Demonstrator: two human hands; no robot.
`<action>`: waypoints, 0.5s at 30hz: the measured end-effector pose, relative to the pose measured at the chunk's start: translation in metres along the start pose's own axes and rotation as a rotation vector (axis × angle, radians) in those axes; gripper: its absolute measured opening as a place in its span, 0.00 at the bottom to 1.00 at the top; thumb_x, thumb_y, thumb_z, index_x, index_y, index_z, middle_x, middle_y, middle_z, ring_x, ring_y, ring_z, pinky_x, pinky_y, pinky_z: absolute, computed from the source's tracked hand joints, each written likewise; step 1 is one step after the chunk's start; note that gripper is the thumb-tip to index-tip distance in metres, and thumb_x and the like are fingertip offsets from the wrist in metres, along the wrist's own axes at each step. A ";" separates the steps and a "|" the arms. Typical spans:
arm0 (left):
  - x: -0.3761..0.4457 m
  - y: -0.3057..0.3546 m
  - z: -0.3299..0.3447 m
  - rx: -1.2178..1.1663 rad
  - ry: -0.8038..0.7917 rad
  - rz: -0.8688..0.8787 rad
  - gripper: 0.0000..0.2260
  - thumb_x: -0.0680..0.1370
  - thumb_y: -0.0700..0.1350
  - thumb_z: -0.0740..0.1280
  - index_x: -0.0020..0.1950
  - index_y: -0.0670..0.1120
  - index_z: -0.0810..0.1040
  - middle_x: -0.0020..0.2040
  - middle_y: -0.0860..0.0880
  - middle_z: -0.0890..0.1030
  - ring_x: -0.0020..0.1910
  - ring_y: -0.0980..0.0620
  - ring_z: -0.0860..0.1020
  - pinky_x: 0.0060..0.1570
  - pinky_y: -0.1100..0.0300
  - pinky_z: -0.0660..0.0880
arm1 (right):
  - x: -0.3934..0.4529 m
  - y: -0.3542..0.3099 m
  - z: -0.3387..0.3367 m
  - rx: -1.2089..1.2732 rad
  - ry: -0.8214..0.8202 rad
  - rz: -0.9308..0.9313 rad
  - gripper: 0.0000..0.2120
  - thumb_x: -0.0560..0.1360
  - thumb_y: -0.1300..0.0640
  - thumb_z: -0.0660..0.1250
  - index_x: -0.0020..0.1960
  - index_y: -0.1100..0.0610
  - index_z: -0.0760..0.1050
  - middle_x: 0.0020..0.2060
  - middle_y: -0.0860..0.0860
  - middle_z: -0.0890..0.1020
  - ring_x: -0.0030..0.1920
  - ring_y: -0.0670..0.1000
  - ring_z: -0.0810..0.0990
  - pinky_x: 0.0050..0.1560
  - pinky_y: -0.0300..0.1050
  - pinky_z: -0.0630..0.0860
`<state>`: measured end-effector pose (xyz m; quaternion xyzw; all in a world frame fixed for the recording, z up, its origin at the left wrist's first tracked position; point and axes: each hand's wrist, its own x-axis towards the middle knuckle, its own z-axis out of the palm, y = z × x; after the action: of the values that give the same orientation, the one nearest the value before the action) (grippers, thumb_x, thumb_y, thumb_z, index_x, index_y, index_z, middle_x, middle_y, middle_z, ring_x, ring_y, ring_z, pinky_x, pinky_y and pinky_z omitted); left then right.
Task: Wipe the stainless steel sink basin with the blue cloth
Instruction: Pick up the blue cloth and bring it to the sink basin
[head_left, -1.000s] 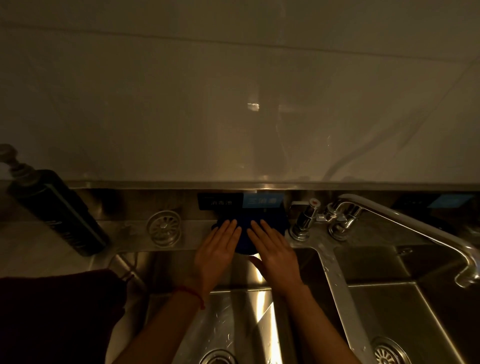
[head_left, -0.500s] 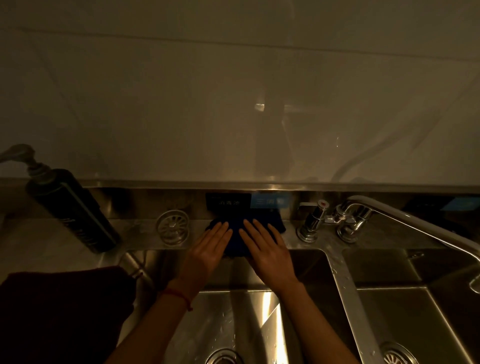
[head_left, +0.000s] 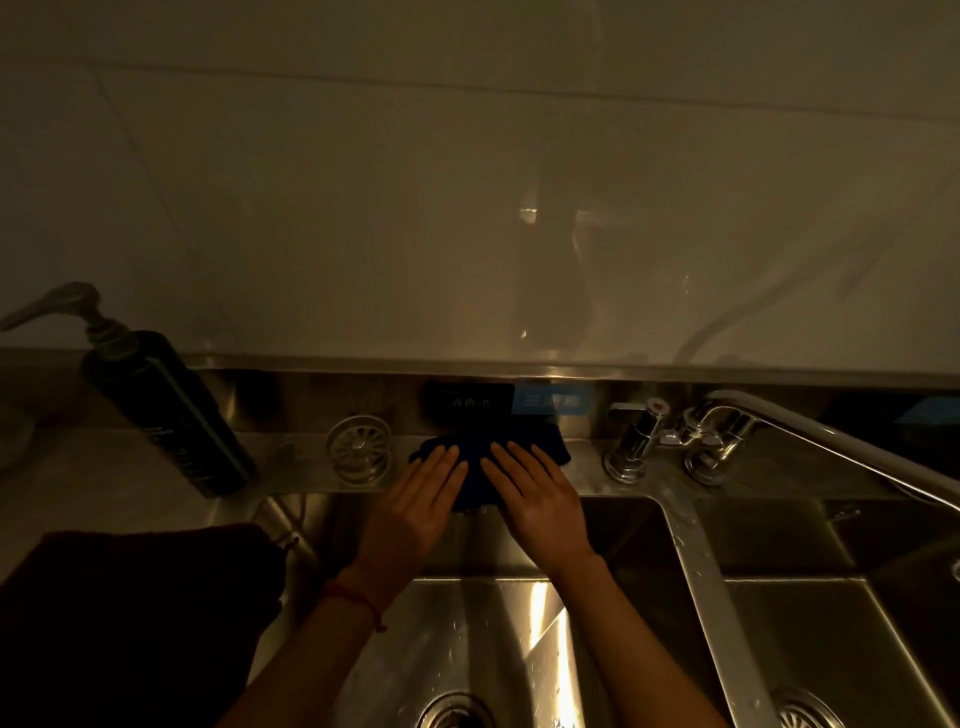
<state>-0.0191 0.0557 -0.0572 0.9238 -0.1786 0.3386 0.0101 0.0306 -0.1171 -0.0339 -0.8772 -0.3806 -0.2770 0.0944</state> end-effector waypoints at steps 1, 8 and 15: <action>-0.001 0.001 0.000 0.009 0.008 -0.001 0.17 0.79 0.36 0.55 0.55 0.37 0.83 0.56 0.39 0.83 0.55 0.43 0.83 0.52 0.48 0.80 | 0.000 0.000 0.000 0.005 0.005 0.000 0.23 0.56 0.61 0.81 0.51 0.59 0.82 0.50 0.56 0.84 0.51 0.55 0.82 0.51 0.52 0.79; 0.008 0.007 -0.015 0.051 -0.053 -0.054 0.26 0.84 0.45 0.46 0.54 0.38 0.84 0.55 0.40 0.84 0.53 0.44 0.83 0.50 0.49 0.80 | -0.001 -0.005 -0.008 0.016 0.026 0.018 0.24 0.55 0.60 0.81 0.50 0.60 0.82 0.49 0.56 0.84 0.49 0.55 0.83 0.50 0.52 0.79; 0.017 0.018 -0.035 0.011 -0.162 -0.075 0.26 0.60 0.52 0.81 0.52 0.37 0.84 0.52 0.40 0.85 0.51 0.44 0.84 0.45 0.47 0.81 | -0.008 -0.013 -0.029 0.000 0.063 0.027 0.22 0.56 0.61 0.80 0.50 0.59 0.82 0.49 0.56 0.84 0.49 0.54 0.83 0.49 0.51 0.79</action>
<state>-0.0348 0.0380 -0.0212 0.9542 -0.1420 0.2633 0.0031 0.0053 -0.1238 -0.0149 -0.8731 -0.3655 -0.3034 0.1102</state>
